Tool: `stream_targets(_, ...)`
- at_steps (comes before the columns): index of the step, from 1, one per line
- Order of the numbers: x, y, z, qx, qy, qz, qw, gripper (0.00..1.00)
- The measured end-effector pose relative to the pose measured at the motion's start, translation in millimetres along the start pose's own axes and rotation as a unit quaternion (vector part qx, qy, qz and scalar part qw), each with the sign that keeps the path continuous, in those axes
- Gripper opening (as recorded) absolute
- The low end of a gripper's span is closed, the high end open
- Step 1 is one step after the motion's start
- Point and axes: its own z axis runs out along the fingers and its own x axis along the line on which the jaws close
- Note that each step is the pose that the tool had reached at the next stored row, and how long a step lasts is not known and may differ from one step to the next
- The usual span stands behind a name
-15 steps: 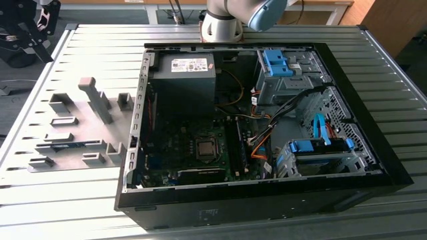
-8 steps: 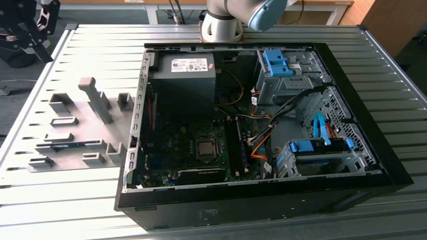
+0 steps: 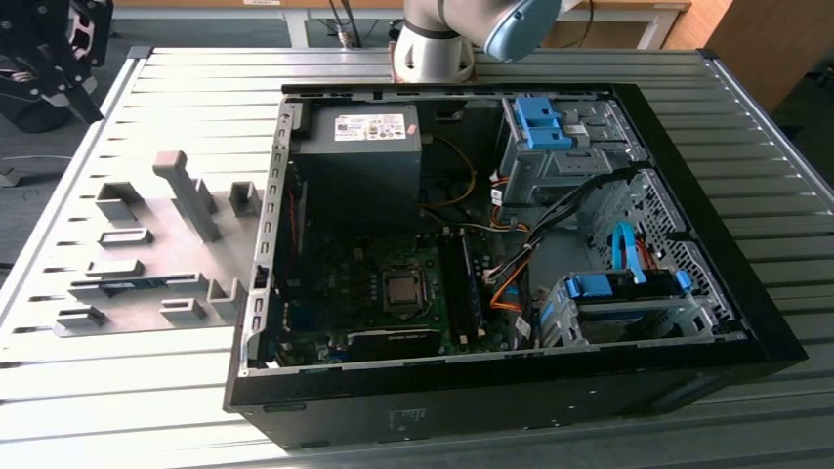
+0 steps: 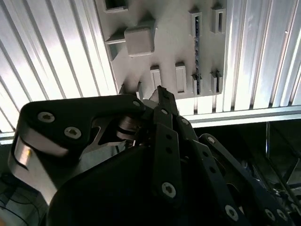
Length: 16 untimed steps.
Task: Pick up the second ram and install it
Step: 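Pick up the second ram and move it above second insertion slot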
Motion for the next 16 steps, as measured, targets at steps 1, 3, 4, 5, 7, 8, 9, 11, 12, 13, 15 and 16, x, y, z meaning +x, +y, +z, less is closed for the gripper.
stream_targets(1,0.0,0.0,0.0,-0.0002,0.0004,-0.009,1.0,0.11)
stream_targets(3,0.4,0.3,0.0,-0.0005,0.0009,-0.02,0.9998,0.11)
stream_targets(4,1.0,0.8,0.2,-0.0006,0.001,-0.024,0.9997,0.11)
stream_targets(5,1.8,1.4,0.2,-0.0007,0.0011,-0.026,0.9997,0.11)
stream_targets(7,3.8,3.1,0.2,-0.0007,0.0013,-0.028,0.9996,0.11)
stream_targets(8,5.0,4.1,0.2,-0.0007,0.0014,-0.029,0.9996,0.11)
stream_targets(9,6.2,5.2,0.3,-0.0008,0.0013,-0.03,0.9995,0.11)
stream_targets(11,8.9,7.5,0.3,-0.0008,0.0014,-0.031,0.9995,0.11)
stream_targets(12,10.1,8.4,0.4,-0.0008,0.0014,-0.032,0.9995,0.11)
stream_targets(13,11.1,8.4,0.4,-0.0008,0.0015,-0.034,0.9994,0.11)
stream_targets(15,12.1,8.1,0.4,-0.001,0.0017,-0.04,0.9992,0.11)
stream_targets(16,12.5,7.8,0.5,-0.001,0.0019,-0.043,0.9991,0.11)
